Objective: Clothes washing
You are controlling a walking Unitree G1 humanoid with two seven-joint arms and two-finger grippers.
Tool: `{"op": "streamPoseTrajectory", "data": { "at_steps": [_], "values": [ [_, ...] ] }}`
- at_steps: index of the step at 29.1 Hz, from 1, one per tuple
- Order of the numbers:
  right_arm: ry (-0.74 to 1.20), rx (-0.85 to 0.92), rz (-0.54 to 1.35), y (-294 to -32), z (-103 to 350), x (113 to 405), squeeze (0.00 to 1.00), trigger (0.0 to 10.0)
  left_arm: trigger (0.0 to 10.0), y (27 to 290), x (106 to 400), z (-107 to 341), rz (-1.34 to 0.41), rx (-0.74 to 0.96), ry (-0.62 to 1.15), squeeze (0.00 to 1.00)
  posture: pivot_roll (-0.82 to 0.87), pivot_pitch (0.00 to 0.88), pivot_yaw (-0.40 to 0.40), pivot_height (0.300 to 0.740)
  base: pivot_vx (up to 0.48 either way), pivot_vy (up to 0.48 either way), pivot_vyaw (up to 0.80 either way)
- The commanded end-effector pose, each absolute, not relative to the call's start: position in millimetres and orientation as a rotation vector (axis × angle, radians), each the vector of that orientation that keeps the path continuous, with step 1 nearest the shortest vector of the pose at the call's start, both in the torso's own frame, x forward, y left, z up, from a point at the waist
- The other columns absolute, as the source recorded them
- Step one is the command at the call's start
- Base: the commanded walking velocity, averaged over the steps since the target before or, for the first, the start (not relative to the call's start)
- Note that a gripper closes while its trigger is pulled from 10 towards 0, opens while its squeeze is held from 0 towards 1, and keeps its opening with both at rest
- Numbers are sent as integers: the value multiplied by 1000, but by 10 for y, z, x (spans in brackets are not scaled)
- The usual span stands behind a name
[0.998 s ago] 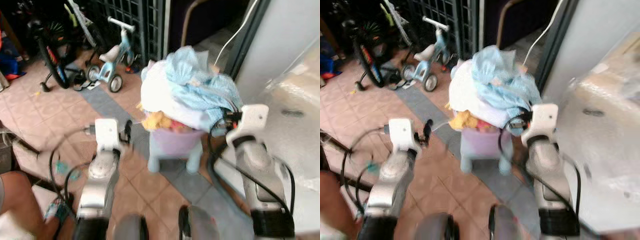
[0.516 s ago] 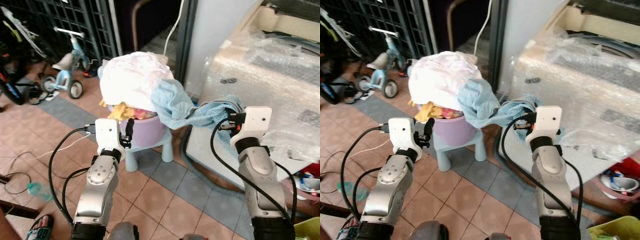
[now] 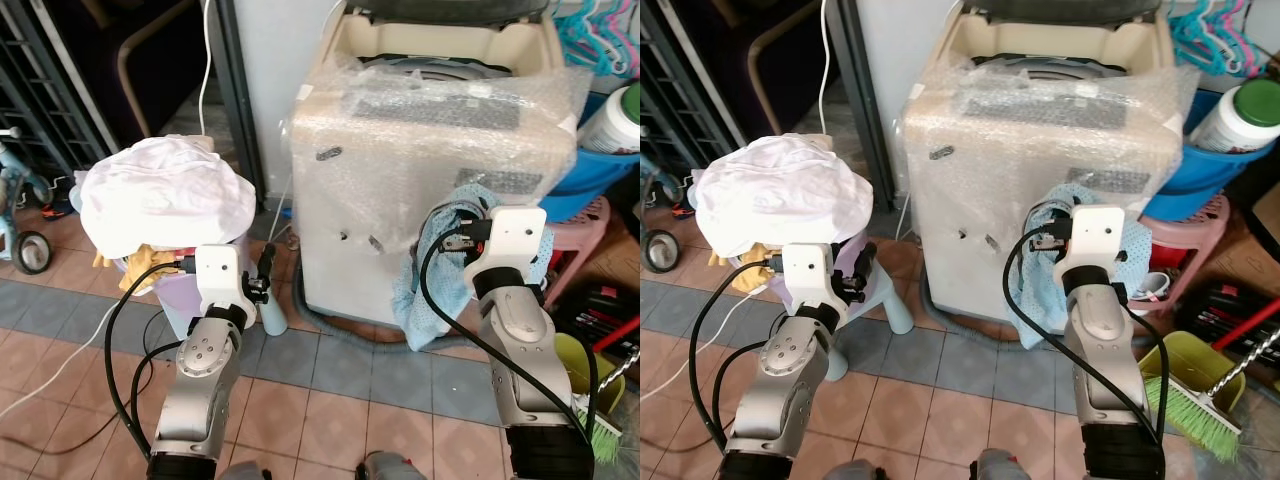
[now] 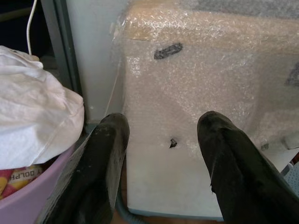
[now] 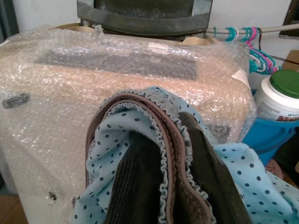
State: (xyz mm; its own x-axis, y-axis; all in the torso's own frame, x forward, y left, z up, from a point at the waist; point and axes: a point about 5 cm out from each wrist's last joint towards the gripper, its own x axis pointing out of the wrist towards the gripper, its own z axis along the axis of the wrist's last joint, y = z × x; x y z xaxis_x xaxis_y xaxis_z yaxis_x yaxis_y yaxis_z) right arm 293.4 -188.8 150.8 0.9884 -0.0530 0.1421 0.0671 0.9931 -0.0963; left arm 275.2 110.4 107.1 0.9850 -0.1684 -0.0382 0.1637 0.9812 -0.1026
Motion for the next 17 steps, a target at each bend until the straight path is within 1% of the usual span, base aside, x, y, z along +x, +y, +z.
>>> {"op": "streamPoseTrajectory", "data": {
  "at_steps": [1, 3, 5, 7, 10, 12, 17],
  "values": [
    [-180, -95, -54, -1836, 1590, 2972, 0, 10000, 10000, 1150, 2758, 1052, -141, -114, 62, 0, -66, 67, 62, 740, 0, 0, -800],
    [-185, -97, -67, -1851, 1593, 2977, 0, 10000, 10000, 1176, 2762, 1035, -141, -107, 62, 0, -65, 61, 64, 740, 0, 0, -800],
    [-201, -100, -76, -1856, 1624, 2988, 0, 10000, 10000, 1187, 2780, 1045, -146, -110, 52, 0, -63, 73, 67, 740, 0, 0, -800],
    [-253, -135, -51, -1825, 1737, 3003, 0, 10000, 10000, 1180, 2772, 1104, -153, -122, 24, 0, -62, 65, 69, 740, 0, 0, -800],
    [-299, -169, -20, -1794, 1846, 3051, 0, 10000, 10000, 1168, 2749, 1080, -154, -120, 30, 0, -63, 62, 71, 740, 0, 0, -800],
    [-344, -190, -3, -1793, 1988, 3145, 0, 10000, 10000, 1137, 2729, 1062, -168, -119, 34, 0, -61, 62, 70, 740, 277, 0, -800],
    [-402, -209, 20, -1805, 2190, 3275, 0, 10000, 10000, 1124, 2741, 1056, -177, -122, 36, 0, -59, 60, 69, 740, 348, 0, -800]
  ]
}}
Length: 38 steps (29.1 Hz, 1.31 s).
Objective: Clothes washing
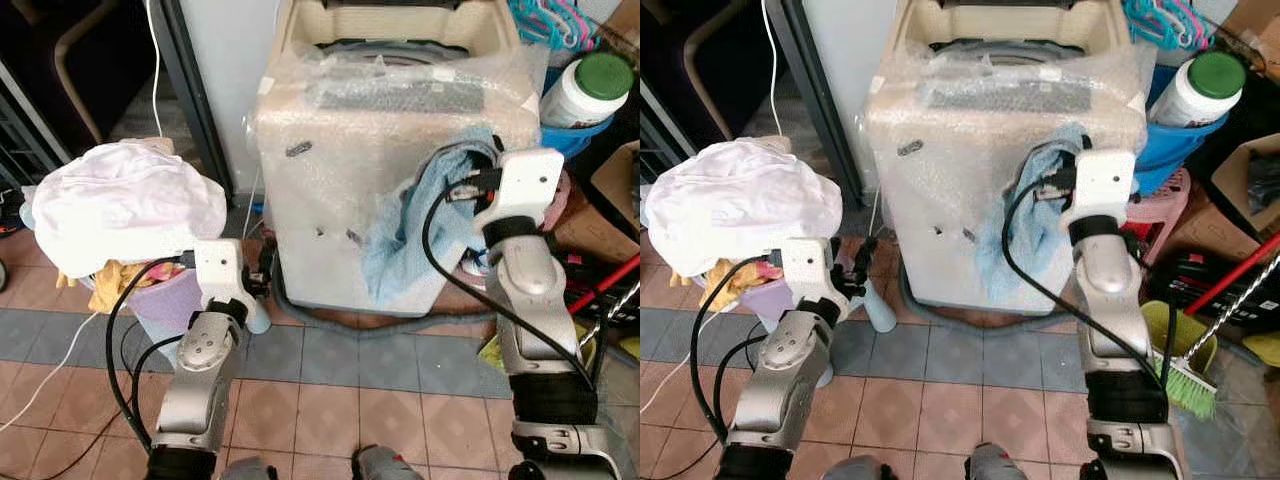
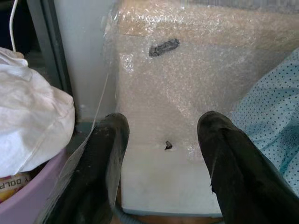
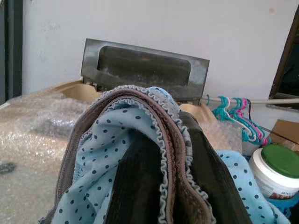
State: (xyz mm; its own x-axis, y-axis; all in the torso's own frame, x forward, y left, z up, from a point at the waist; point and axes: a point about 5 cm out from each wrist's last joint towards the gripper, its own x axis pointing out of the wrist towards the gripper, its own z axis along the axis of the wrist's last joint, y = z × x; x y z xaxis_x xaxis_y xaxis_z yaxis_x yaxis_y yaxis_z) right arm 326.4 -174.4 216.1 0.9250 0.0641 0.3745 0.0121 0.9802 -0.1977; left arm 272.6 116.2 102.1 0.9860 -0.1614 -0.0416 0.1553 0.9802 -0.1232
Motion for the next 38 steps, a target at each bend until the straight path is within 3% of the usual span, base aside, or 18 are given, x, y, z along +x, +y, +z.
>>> {"op": "streamPoseTrajectory", "data": {
  "at_steps": [1, 14, 24, 38],
  "values": [
    [-415, -209, 22, -1812, 2240, 3303, 0, 10000, 10000, 1130, 2745, 1052, -174, -121, 39, 0, -58, 59, 69, 740, 401, 0, -800],
    [-533, -255, 106, -1721, 2606, 3466, 0, 10000, 10000, 1191, 2738, 1026, -171, -98, 56, 0, -52, 63, 73, 740, 361, 0, -757],
    [-583, -255, 183, -1639, 2830, 3592, 0, 10000, 10000, 1193, 2734, 1009, -160, -95, 67, 0, -46, 70, 64, 740, 466, 0, 0],
    [-634, -237, 336, -1482, 3001, 3663, 0, 10000, 10000, 1213, 2714, 948, -129, -73, 113, 0, -39, 63, 56, 740, 311, 0, 584]
  ]
}}
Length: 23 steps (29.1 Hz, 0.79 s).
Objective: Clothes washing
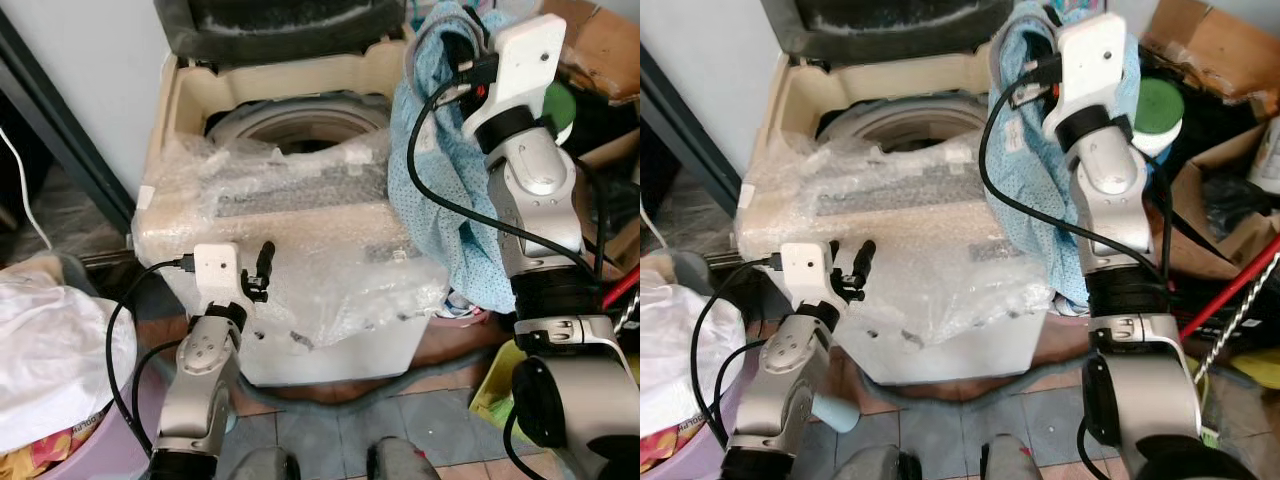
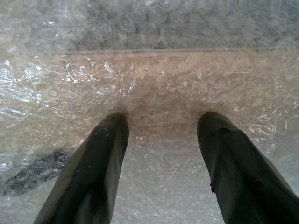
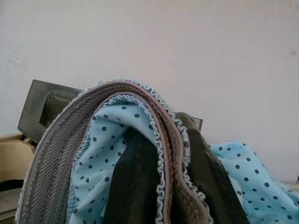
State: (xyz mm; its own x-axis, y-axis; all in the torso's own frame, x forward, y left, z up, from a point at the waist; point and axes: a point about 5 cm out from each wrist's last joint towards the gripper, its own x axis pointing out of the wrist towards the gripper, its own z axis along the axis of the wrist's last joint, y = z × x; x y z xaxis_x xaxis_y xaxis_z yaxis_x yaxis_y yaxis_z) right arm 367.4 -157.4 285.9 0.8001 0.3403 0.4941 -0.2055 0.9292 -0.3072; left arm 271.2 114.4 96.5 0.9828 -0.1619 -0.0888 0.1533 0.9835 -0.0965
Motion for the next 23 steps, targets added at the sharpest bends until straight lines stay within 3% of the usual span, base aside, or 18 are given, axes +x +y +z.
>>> {"op": "streamPoseTrajectory", "data": {
  "at_steps": [1, 5, 10, 17, 23],
  "values": [
    [-635, -235, 357, -1468, 3014, 3670, 0, 10000, 10000, 1220, 2713, 936, -121, -69, 122, 0, -38, 61, 56, 740, 0, 0, 531],
    [-641, -235, 408, -1430, 3073, 3704, 0, 10000, 10000, 1231, 2706, 915, -106, -55, 134, 0, -32, 57, 56, 740, 0, 0, 528],
    [-651, -246, 487, -1346, 3248, 3797, 0, 10000, 10000, 1534, 2557, 618, 4, 41, 336, 0, 2, 51, 46, 740, 0, 0, 522],
    [-653, -237, 512, -1278, 3357, 3894, 0, 10000, 10000, 1768, 2355, 568, 78, 65, 369, 0, 43, 60, 31, 740, 0, 0, 477],
    [-612, -224, 385, -1245, 3575, 4063, 0, 10000, 10000, 1809, 2240, 574, 98, 81, 391, 0, 94, 76, 10, 740, 0, 0, 0]
  ]
}}
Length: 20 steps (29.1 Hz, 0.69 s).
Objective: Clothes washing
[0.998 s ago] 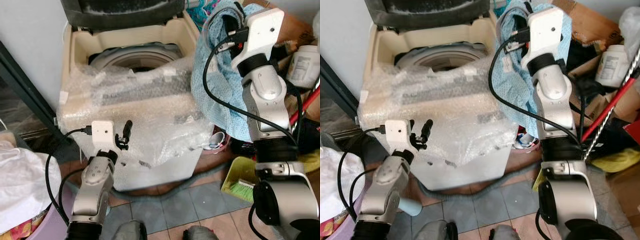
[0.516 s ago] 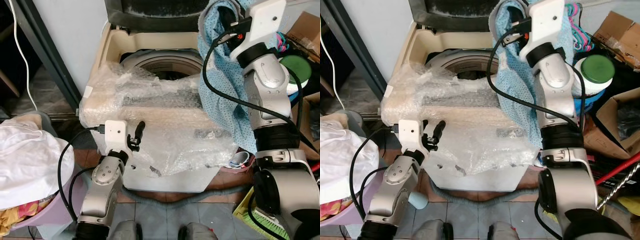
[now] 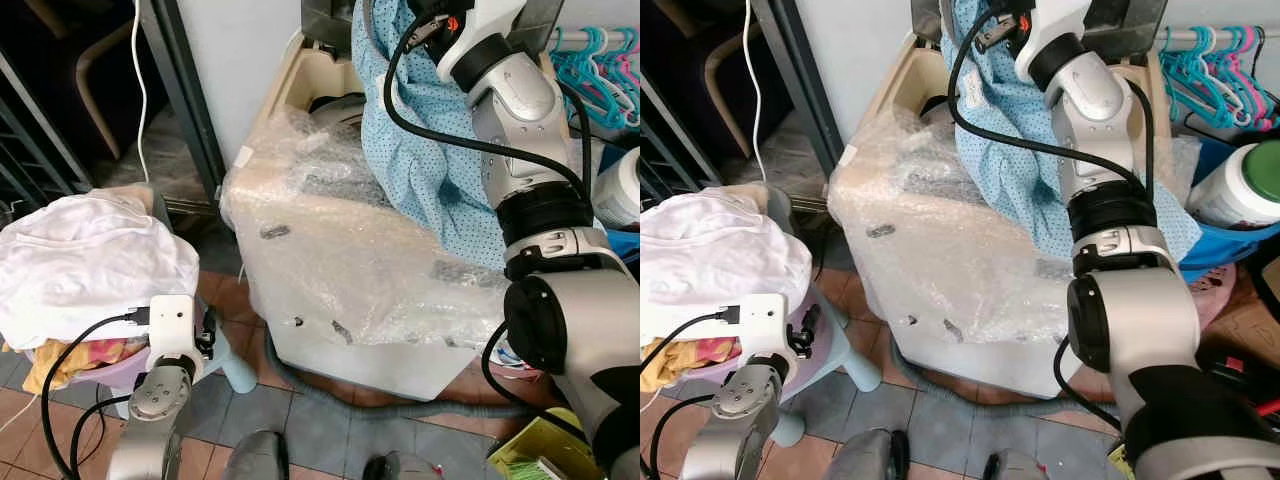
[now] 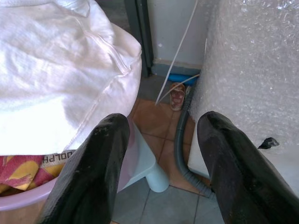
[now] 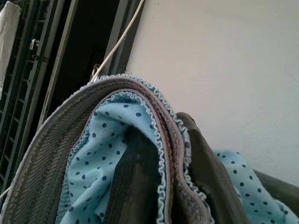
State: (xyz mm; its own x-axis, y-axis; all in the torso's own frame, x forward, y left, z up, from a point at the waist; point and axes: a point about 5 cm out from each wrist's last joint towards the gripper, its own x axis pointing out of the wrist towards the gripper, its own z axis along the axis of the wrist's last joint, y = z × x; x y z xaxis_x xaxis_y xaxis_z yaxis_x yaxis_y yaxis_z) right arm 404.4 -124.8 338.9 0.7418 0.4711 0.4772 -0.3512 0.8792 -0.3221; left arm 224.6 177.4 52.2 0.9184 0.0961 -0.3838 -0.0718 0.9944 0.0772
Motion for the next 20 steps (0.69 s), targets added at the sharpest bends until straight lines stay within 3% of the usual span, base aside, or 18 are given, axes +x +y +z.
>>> {"op": "streamPoseTrajectory", "data": {
  "at_steps": [1, 5, 7, 11, 12, 13, 20],
  "values": [
    [-612, -224, 385, -1245, 3575, 4063, 0, 10000, 10000, 1809, 2240, 574, 98, 81, 391, 0, 94, 76, 10, 740, 0, 0, 0],
    [-510, -214, 123, -1417, 3691, 4173, 0, 10000, 10000, 1822, 2225, 599, 115, 83, 387, 0, 116, 81, -1, 740, 0, 0, 0],
    [-440, -173, -54, -1644, 3735, 4202, 0, 10000, 10000, 1815, 2218, 617, 117, 86, 384, 0, 123, 83, -4, 740, 0, 0, 0],
    [-424, -103, -149, -1876, 3797, 4183, 0, 10000, 10000, 1809, 2213, 628, 114, 90, 382, 0, 120, 85, -1, 740, 0, 0, 0],
    [-396, -110, -146, -1921, 3763, 4189, 380, 10000, 10000, 1802, 2216, 626, 112, 90, 384, 0, 111, 85, 0, 740, 0, 0, 0],
    [-338, -116, -118, -1948, 3660, 4211, 1000, 10000, 10000, 1789, 2223, 624, 105, 89, 385, 0, 105, 85, 0, 740, 0, 0, 0],
    [-40, -183, 50, -1966, 2946, 4268, 1000, 10000, 10000, 1720, 2283, 626, 81, 85, 386, 0, 80, 87, 6, 740, 0, 0, 0]
  ]
}}
